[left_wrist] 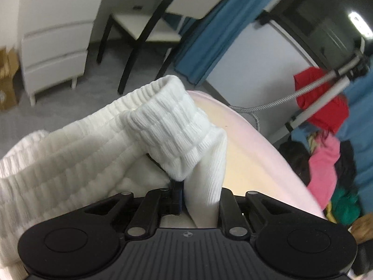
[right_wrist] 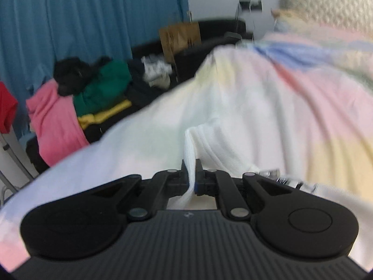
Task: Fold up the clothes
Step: 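Lift the sleeve with both grippers and release it onto the sweatshirt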
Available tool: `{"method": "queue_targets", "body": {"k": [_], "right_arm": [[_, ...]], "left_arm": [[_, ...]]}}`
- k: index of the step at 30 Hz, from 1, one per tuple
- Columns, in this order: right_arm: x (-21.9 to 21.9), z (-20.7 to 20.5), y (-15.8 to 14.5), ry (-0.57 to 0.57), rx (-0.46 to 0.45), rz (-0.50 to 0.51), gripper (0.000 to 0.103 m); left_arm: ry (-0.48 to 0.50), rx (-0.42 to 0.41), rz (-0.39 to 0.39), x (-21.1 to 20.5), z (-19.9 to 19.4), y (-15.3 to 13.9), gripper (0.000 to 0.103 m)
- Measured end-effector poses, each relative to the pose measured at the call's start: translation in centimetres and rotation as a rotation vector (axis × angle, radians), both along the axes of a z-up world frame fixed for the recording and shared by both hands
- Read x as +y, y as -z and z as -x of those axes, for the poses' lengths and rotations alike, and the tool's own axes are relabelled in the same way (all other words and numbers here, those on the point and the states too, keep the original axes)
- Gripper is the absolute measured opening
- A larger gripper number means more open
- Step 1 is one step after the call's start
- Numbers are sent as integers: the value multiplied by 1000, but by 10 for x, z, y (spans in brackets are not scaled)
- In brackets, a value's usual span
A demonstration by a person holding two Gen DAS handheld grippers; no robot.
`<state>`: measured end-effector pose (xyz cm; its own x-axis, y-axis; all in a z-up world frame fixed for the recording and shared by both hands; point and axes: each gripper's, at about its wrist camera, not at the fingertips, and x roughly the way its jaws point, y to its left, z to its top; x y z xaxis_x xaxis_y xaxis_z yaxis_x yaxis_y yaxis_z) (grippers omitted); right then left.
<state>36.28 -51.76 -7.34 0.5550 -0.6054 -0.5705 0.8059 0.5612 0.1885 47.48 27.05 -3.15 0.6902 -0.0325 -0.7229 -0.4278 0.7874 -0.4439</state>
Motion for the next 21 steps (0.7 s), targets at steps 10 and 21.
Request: {"method": "queue_targets", "body": {"k": [10,21], "right_arm": [[42,94,-28,-106,-277,-160,31],[91,214,15,-168,-445,-659,63]], "left_arm": [[61,-197,-153,-4,124,-47,73],[-63,-121,241,6,280,-2,90]]}}
